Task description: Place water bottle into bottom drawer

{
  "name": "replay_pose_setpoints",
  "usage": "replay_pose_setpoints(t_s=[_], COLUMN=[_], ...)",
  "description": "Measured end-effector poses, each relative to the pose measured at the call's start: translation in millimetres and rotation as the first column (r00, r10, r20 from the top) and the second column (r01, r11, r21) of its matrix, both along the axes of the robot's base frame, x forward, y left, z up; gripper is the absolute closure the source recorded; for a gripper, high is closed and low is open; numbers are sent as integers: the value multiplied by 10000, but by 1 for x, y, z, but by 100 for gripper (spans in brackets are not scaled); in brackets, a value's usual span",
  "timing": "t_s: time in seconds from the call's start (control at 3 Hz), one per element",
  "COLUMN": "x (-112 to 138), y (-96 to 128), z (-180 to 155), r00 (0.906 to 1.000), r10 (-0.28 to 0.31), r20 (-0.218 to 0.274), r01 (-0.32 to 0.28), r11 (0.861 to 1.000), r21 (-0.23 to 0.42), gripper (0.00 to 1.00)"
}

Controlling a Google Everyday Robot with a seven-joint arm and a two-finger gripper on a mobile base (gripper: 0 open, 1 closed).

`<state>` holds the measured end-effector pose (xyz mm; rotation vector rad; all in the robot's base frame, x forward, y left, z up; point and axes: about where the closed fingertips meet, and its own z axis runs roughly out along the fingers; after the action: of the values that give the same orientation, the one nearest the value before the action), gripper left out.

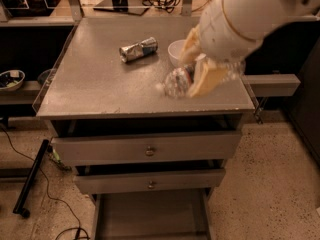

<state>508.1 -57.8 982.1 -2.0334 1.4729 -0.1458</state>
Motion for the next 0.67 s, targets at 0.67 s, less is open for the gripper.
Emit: replay_pose_setpoints(t_s=[0.67], x=[-109], y=[-10], z=[4], r00=[9993], r10=[-236], r20=[-275], r01=[247], r11=[9989], r21=[402], gripper=[100])
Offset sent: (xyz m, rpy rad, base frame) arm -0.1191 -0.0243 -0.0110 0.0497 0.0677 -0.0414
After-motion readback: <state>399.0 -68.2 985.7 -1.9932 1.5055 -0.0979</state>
